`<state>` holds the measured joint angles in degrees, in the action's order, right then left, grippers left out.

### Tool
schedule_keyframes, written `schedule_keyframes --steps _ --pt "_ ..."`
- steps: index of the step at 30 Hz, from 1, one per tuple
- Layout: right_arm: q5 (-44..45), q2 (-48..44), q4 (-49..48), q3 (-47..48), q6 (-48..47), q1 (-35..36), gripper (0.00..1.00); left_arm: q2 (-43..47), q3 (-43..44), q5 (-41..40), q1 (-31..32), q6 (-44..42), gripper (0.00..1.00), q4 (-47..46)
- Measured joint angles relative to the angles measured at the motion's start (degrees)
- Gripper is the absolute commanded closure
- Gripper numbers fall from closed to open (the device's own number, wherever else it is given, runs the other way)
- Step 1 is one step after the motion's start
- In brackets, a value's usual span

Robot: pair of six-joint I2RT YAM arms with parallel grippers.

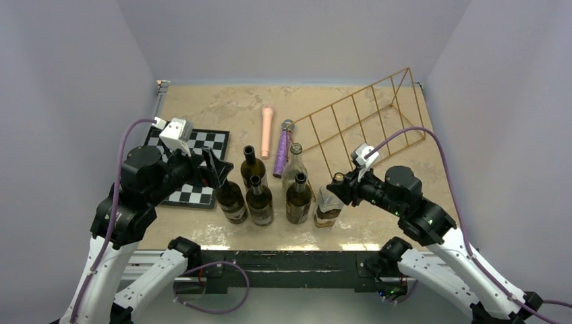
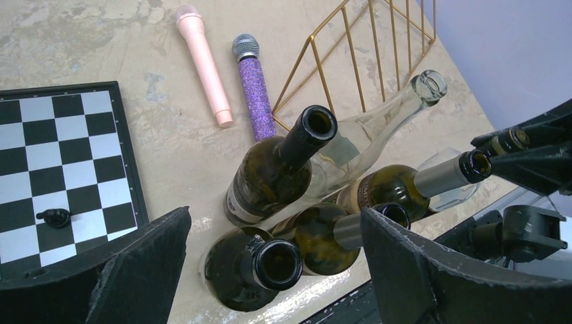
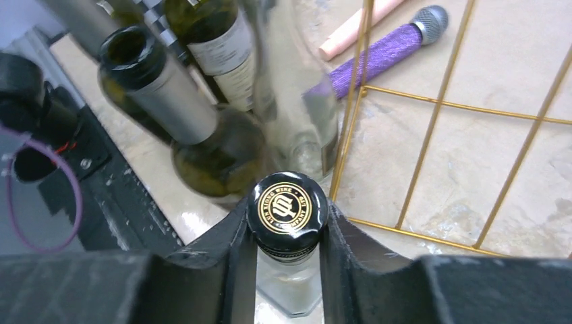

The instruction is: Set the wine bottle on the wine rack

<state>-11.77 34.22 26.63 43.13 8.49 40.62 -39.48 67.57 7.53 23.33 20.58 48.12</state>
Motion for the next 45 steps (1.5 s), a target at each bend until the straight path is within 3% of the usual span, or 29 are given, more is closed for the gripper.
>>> schedule_keyframes --steps 4,10,15,21,28,38,45 --pt "2.3 0.7 -1.3 0.0 -0.7 -0.2 1.00 0.3 0.0 -0.5 0.0 0.0 0.01 0.2" --pt "4.0 0.7 0.8 1.3 -1.2 0.4 1.00 0.9 0.0 -0.6 0.0 -0.1 0.01 0.9" --pt "9.0 2.0 9.1 6.5 -3.6 0.3 1.00 1.0 0.2 -1.2 0.0 -0.2 0.01 1.4" --pt "22.2 6.5 18.3 17.7 -7.4 0.3 1.00 2.4 1.2 -2.1 0.0 -0.3 0.01 3.5" --pt "37.4 14.3 19.7 28.5 -10.0 -1.5 1.00 4.2 3.0 -2.3 0.0 -0.7 0.01 4.3" --pt "45.8 24.7 18.3 40.1 -11.0 -18.8 1.00 3.7 3.2 -1.5 0.0 -0.7 0.01 5.2" --pt "44.3 35.6 13.3 44.0 -12.1 -29.3 1.00 3.8 4.6 -1.1 0.0 -0.6 0.01 5.3"
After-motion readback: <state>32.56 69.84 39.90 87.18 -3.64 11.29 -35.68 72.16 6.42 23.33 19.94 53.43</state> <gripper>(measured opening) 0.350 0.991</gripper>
